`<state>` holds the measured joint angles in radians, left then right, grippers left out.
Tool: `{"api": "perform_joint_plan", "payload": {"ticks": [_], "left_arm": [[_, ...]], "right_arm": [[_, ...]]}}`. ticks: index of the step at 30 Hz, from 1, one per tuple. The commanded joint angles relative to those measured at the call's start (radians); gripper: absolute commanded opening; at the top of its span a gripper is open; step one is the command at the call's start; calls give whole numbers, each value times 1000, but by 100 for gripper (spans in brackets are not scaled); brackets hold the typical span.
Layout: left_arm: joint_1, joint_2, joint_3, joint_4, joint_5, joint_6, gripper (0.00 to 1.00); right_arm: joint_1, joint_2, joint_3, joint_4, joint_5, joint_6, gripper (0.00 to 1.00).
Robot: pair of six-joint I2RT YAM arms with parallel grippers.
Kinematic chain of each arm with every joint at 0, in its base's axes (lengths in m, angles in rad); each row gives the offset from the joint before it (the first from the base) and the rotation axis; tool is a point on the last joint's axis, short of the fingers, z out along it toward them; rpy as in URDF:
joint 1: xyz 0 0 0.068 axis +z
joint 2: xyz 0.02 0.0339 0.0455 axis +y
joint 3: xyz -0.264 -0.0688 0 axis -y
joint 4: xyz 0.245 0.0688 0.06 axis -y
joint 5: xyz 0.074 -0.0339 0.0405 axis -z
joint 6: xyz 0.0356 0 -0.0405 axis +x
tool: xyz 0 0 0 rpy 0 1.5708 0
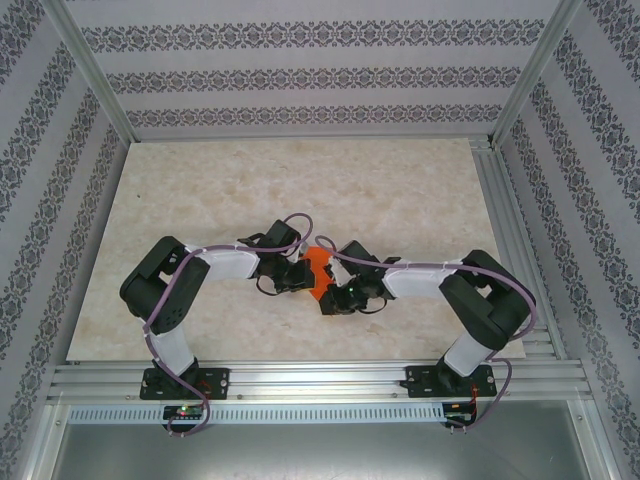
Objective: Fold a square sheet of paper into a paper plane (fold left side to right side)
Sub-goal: Third fold the triangle at the center of the table.
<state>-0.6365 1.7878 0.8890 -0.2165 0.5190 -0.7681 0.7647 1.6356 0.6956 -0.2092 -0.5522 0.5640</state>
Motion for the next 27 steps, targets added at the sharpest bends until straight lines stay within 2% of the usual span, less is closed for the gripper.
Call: {"api": "perform_joint_plan", "payload": {"ticks": [1, 8, 13, 17, 27], "left_arm": [[-12, 56, -14, -43, -80, 21, 5], [-12, 43, -11, -53, -80, 22, 5], [-11, 40, -9, -54, -80, 22, 5], [-11, 41, -8, -52, -80, 22, 5], [-11, 45, -4, -49, -74, 21, 5]], "right_arm": [[15, -33, -44, -121, 11, 8, 16], [-7, -81, 17, -151, -11, -19, 15], [-26, -91, 85, -104, -58, -8, 15], [-35, -38, 113, -60, -78, 9, 16], [-37, 107, 181, 15, 11, 28, 11]]}}
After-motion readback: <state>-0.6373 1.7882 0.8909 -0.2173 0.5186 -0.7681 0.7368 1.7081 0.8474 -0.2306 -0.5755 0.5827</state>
